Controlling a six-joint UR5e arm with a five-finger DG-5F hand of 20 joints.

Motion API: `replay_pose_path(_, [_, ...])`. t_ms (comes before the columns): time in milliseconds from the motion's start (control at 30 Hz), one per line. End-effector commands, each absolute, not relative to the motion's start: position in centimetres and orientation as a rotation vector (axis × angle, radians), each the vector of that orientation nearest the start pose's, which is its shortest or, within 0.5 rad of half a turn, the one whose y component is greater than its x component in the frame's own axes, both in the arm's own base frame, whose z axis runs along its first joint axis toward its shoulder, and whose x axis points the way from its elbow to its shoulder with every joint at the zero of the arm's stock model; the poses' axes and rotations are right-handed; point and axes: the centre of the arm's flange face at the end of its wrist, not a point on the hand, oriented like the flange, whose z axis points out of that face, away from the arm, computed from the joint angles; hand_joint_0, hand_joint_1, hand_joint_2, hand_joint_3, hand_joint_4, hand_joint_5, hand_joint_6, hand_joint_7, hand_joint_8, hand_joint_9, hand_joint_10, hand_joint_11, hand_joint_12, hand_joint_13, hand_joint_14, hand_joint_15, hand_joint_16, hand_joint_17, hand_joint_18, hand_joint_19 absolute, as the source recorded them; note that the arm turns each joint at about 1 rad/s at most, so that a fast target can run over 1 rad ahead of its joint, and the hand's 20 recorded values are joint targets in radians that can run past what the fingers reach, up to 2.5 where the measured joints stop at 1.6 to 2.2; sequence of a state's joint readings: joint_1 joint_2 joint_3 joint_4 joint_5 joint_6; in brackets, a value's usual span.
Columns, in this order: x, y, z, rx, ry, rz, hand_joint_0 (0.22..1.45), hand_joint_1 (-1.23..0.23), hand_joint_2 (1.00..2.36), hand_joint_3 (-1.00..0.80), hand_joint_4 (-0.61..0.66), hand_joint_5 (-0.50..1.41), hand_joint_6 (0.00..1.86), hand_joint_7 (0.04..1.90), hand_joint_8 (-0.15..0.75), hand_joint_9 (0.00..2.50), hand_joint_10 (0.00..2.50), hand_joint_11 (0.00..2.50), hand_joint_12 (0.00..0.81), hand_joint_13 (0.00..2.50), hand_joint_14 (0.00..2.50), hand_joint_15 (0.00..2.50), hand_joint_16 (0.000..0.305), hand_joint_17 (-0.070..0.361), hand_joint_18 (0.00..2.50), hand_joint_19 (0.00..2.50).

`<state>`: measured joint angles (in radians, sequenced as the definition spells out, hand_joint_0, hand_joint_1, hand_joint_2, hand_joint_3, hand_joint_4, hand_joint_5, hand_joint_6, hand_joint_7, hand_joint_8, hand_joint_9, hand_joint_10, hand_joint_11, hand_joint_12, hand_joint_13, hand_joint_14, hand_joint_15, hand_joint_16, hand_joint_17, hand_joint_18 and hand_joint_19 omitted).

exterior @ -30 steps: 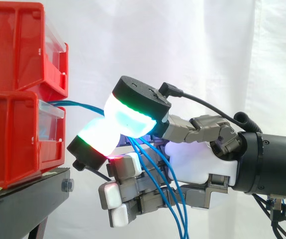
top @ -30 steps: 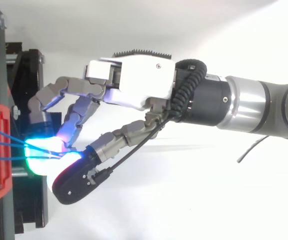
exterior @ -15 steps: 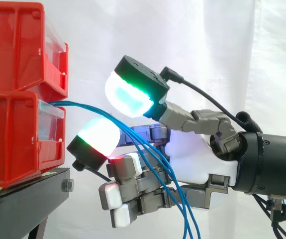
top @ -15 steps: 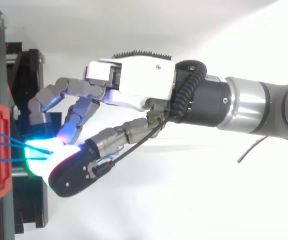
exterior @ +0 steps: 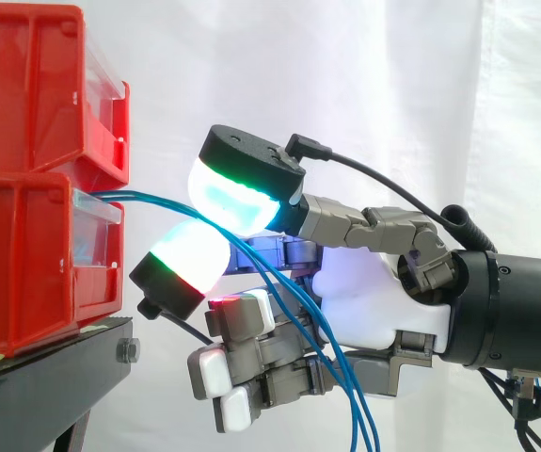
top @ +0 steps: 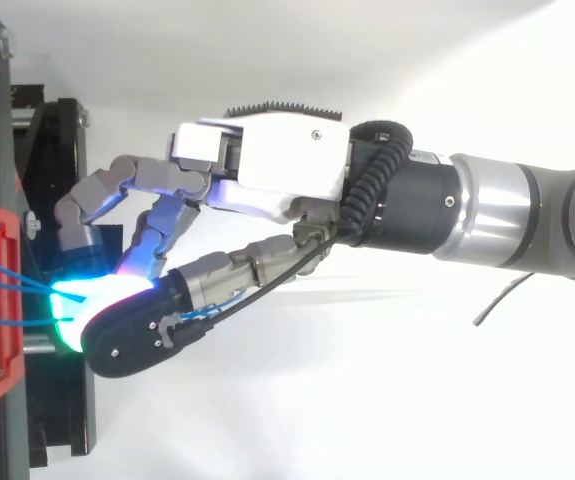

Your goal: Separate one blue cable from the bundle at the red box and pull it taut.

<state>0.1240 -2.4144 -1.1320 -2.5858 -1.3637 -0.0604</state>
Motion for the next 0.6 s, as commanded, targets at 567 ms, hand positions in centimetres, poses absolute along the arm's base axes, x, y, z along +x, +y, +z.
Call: replay_pose_path(567, [80.24,-5.23,20.65,1.115,1.057,1.188,0.75,-0.87,1.00,-0.50,0.06,-0.18,0.89,1.10,0.300,1.12,0.03,1.14,0.379,0.99,0.03,0.72,0.054,0.121,0.79,0.81])
